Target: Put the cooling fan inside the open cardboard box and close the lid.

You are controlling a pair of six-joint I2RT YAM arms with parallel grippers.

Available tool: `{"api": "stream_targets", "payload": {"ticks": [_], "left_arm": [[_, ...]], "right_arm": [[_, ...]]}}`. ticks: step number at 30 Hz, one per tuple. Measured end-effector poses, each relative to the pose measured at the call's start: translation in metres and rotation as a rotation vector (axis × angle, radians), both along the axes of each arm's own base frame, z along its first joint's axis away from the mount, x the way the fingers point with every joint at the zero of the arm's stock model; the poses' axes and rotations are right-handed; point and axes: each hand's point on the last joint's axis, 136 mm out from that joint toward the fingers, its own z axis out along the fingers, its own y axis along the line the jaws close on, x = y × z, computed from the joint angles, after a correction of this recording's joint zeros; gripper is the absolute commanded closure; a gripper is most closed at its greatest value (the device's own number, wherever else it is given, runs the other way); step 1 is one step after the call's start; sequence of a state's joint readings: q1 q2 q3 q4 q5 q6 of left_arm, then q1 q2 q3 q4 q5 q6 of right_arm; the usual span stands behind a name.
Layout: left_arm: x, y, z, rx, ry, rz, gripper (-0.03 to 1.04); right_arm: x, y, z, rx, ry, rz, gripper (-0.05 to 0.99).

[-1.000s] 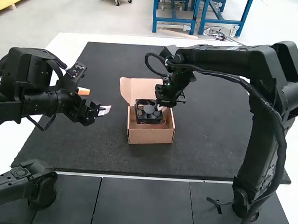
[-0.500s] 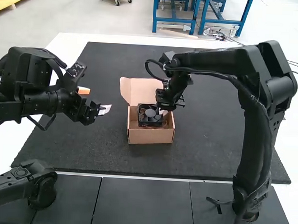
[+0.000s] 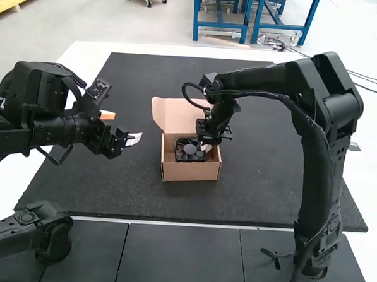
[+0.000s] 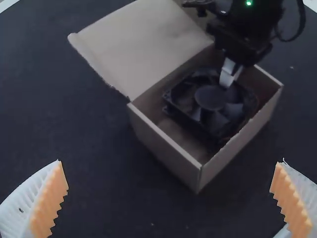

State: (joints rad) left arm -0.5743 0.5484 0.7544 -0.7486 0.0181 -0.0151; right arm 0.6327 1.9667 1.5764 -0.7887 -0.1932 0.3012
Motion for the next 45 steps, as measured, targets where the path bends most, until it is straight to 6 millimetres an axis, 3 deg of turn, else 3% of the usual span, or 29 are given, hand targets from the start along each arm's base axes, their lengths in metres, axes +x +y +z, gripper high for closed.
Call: {"api": "stream_targets", "payload": {"ticks": [3, 6, 15, 18, 22, 29, 33, 38, 43, 45], "left_arm": [[0.000, 0.000, 0.001, -0.002, -0.004, 0.000, 0.04], [0.001, 0.000, 0.001, -0.004, -0.005, 0.000, 0.04], [0.003, -0.002, 0.005, -0.015, -0.022, 0.000, 0.04], [0.004, -0.003, 0.003, -0.014, -0.023, 0.000, 0.04], [0.005, -0.003, 0.002, -0.015, -0.023, 0.000, 0.04], [0.014, -0.009, -0.004, -0.008, 0.006, 0.008, 0.04], [0.023, -0.013, -0.009, -0.002, 0.047, 0.023, 0.04], [0.037, -0.015, -0.002, -0.023, 0.075, 0.067, 0.04], [0.054, -0.007, -0.008, -0.040, 0.121, 0.146, 0.04], [0.062, -0.004, -0.012, -0.045, 0.135, 0.177, 0.04]], "right_arm": [[0.001, 0.003, -0.002, 0.009, -0.001, 0.004, 0.92], [0.002, 0.004, -0.001, 0.018, -0.002, 0.009, 0.77], [0.004, 0.012, 0.019, 0.046, -0.003, 0.058, 0.50], [0.004, 0.013, 0.028, 0.044, 0.001, 0.071, 0.35], [0.013, 0.016, 0.053, 0.057, -0.020, 0.083, 0.28], [0.037, 0.010, 0.112, 0.101, -0.121, 0.117, 0.05], [0.032, 0.002, 0.141, 0.122, -0.203, 0.156, 0.03], [0.030, -0.006, 0.179, 0.202, -0.443, 0.165, 0.04], [0.024, -0.026, 0.196, 0.270, -0.682, 0.086, 0.05], [0.015, -0.037, 0.191, 0.263, -0.695, 0.065, 0.05]]}}
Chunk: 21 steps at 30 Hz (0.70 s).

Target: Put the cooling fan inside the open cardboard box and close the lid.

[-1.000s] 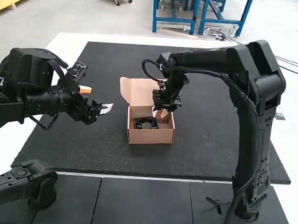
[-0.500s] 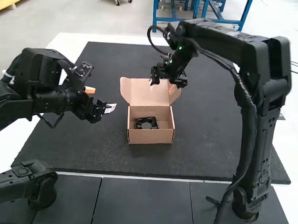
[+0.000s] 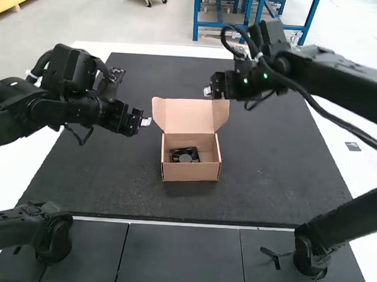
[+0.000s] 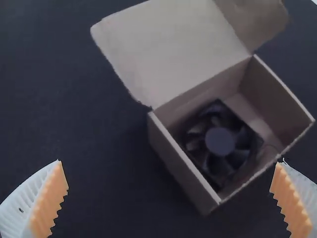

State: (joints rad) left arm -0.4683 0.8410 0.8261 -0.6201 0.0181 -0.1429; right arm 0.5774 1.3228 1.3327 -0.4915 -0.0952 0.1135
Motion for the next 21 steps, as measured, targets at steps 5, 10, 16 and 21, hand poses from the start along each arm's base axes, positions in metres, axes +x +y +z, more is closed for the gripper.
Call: {"api": "stream_targets", "payload": {"ticks": [5, 10, 16, 21], "left_arm": [[0.023, 0.002, -0.004, -0.017, 0.000, 0.052, 0.04], [0.040, 0.008, -0.016, -0.009, 0.022, 0.094, 0.04], [0.051, 0.009, -0.024, -0.003, 0.034, 0.109, 0.04], [0.058, 0.010, -0.020, -0.002, 0.006, 0.125, 0.04]], "right_arm": [[-0.011, -0.016, -0.031, -0.032, 0.041, -0.039, 0.05], [-0.003, -0.023, -0.046, -0.028, 0.023, -0.067, 0.05], [0.012, -0.029, -0.051, -0.009, -0.022, -0.092, 0.05], [0.027, -0.029, -0.057, 0.002, -0.055, -0.104, 0.05]]}}
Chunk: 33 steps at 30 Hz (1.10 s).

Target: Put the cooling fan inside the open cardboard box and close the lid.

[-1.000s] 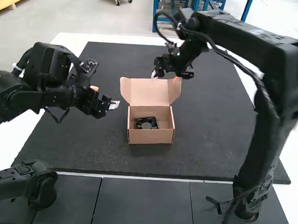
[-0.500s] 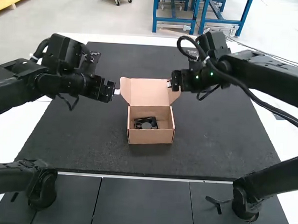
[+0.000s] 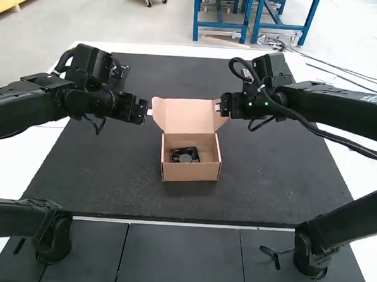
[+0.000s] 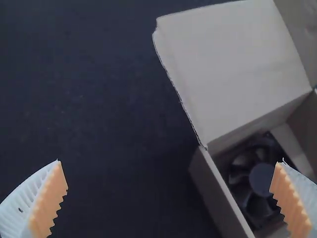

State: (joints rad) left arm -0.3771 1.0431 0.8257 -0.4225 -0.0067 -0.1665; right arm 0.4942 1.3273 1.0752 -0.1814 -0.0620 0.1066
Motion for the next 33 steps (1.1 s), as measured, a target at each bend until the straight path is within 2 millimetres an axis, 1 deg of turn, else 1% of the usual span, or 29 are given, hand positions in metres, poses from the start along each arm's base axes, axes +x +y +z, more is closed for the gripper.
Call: {"api": "stream_targets", "payload": {"ticks": [4, 7, 9, 13, 15, 19, 24, 30, 33], "left_arm": [[0.005, 0.004, -0.005, 0.017, -0.008, 0.027, 0.04], [0.010, 0.012, -0.011, 0.036, -0.006, 0.062, 0.04], [0.012, 0.019, -0.015, 0.049, -0.002, 0.089, 0.04], [0.017, 0.030, -0.024, 0.077, 0.014, 0.133, 0.04], [0.022, 0.031, -0.026, 0.085, 0.009, 0.145, 0.04], [0.031, 0.031, -0.030, 0.094, 0.001, 0.159, 0.04], [0.041, 0.030, -0.042, 0.105, 0.013, 0.165, 0.04], [0.048, 0.028, -0.054, 0.114, 0.027, 0.168, 0.04], [0.050, 0.028, -0.058, 0.118, 0.032, 0.169, 0.04]], "right_arm": [[0.011, 0.002, 0.006, 0.023, -0.047, -0.007, 0.05], [0.015, 0.000, 0.010, 0.033, -0.067, -0.017, 0.05], [0.018, 0.000, 0.009, 0.035, -0.069, -0.019, 0.05], [0.019, 0.001, 0.001, 0.029, -0.048, -0.021, 0.05], [0.020, 0.002, -0.002, 0.032, -0.040, -0.018, 0.05], [0.020, 0.005, 0.001, 0.045, -0.039, -0.012, 0.05], [0.021, 0.007, 0.004, 0.071, -0.037, -0.005, 0.05], [0.036, -0.003, 0.003, 0.093, -0.029, -0.039, 0.05], [0.039, -0.003, 0.000, 0.099, -0.017, -0.039, 0.05]]}}
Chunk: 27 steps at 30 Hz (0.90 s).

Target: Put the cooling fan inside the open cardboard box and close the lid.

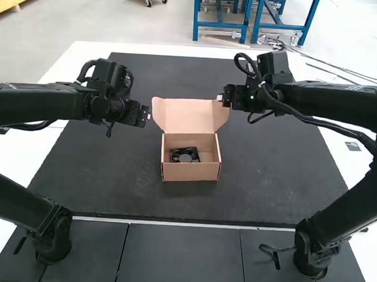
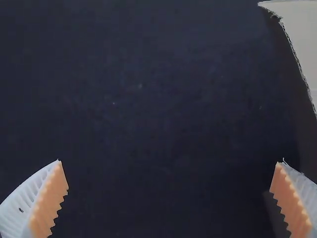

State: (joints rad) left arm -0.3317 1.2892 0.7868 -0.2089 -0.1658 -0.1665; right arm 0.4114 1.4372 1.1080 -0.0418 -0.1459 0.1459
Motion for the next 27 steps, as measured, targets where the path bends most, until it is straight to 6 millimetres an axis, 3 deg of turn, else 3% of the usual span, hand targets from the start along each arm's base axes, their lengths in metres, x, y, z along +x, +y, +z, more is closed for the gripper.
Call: {"api": "stream_targets", "payload": {"ticks": [8, 21, 27], "left_arm": [[0.006, 0.002, 0.000, 0.008, -0.010, 0.016, 0.04], [0.021, 0.012, 0.015, 0.000, -0.062, 0.056, 0.04], [0.032, 0.008, 0.015, 0.000, -0.062, 0.055, 0.04]], "right_arm": [[0.000, 0.006, -0.005, 0.011, 0.021, 0.025, 0.06], [0.016, 0.014, 0.006, 0.028, -0.004, 0.034, 0.23], [0.019, 0.016, -0.008, 0.011, 0.039, 0.033, 0.24]]}}
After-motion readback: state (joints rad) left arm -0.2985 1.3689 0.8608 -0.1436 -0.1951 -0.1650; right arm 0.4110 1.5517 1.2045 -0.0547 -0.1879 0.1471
